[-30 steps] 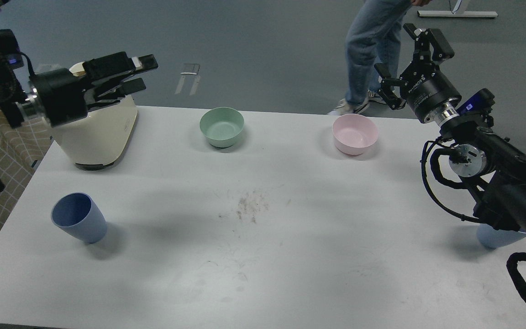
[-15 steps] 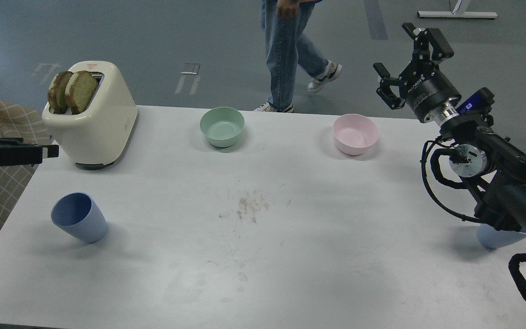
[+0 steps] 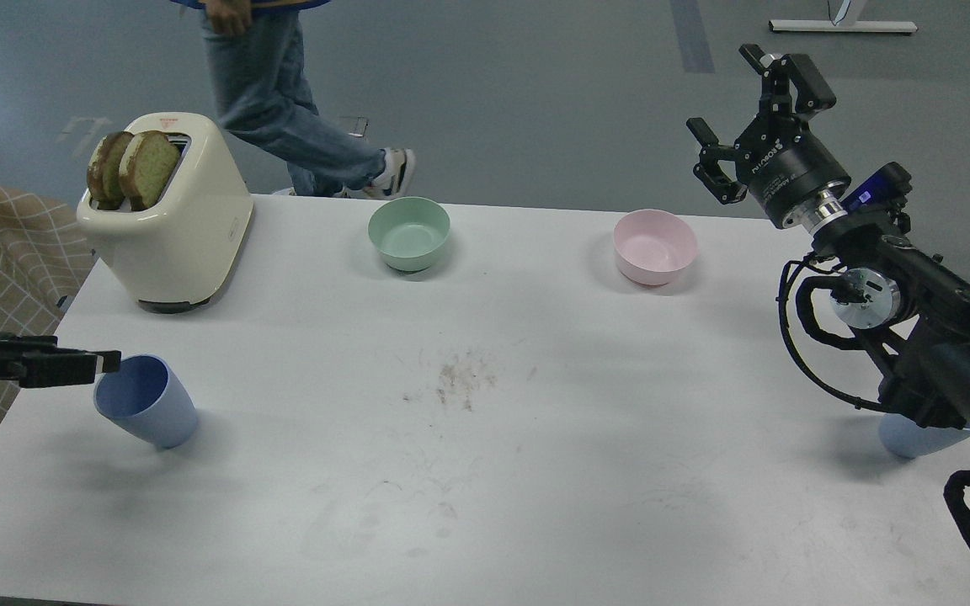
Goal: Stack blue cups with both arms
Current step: 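Lower the left gripper to the blue cup nearest the left arm and grasp it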
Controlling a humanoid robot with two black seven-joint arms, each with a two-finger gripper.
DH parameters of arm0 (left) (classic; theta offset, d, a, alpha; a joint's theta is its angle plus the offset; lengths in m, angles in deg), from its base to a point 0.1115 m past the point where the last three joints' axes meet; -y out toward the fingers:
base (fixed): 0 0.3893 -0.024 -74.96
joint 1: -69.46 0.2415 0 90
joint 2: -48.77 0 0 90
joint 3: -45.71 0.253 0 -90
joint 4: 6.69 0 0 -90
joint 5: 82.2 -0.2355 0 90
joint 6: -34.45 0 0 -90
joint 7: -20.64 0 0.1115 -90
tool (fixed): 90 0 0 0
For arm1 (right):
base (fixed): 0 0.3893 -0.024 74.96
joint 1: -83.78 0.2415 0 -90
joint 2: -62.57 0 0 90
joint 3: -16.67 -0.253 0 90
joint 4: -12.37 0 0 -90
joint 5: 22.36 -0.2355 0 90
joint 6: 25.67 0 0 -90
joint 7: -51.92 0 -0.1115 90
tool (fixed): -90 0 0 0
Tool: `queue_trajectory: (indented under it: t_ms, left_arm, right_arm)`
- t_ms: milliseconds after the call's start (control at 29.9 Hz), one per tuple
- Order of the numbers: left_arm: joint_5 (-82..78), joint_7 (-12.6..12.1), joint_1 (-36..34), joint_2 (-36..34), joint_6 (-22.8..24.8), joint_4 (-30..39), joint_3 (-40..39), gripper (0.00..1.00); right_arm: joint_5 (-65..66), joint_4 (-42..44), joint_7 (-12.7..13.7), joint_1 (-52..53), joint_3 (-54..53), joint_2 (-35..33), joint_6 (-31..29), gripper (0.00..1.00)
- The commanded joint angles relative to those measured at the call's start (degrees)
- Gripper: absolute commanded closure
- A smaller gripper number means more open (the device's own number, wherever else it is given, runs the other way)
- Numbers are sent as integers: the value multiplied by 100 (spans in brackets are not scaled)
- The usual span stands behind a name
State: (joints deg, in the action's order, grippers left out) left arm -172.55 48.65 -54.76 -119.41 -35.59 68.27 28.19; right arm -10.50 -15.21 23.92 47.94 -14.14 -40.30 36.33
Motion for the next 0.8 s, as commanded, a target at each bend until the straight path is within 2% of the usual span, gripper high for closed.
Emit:
queue_trajectory:
  t_ms: [0,301,502,569,636,669,736,770]
  left_arm:
    - [9,0,3,92,8,-16,3,1]
    - [18,0,82,381,-88,-209,170,2]
    - [0,0,99,583,-123,-376,196,7]
    - [0,0,99,645,-123,-447,266,17]
    - [0,0,108,706,-193,-491,398,37]
    - [0,0,108,707,-194,-491,398,37]
    - [-9,0,99,742,-264,-561,433,68]
    - [-9,0,99,759,-281,-570,433,75]
  right_arm:
    - [1,-10,0,-10,5,-31,0,0]
    - [1,-10,0,-54,4,-48,0,0]
    - [1,-10,0,-54,-4,-57,0,0]
    - [1,-10,0,-54,4,-75,0,0]
    - [1,-10,0,-54,5,-92,0,0]
    - [1,-10,0,-54,5,-92,0,0]
    - [1,-10,0,-54,4,-101,0,0]
    - [1,-10,0,-54,-4,-101,0,0]
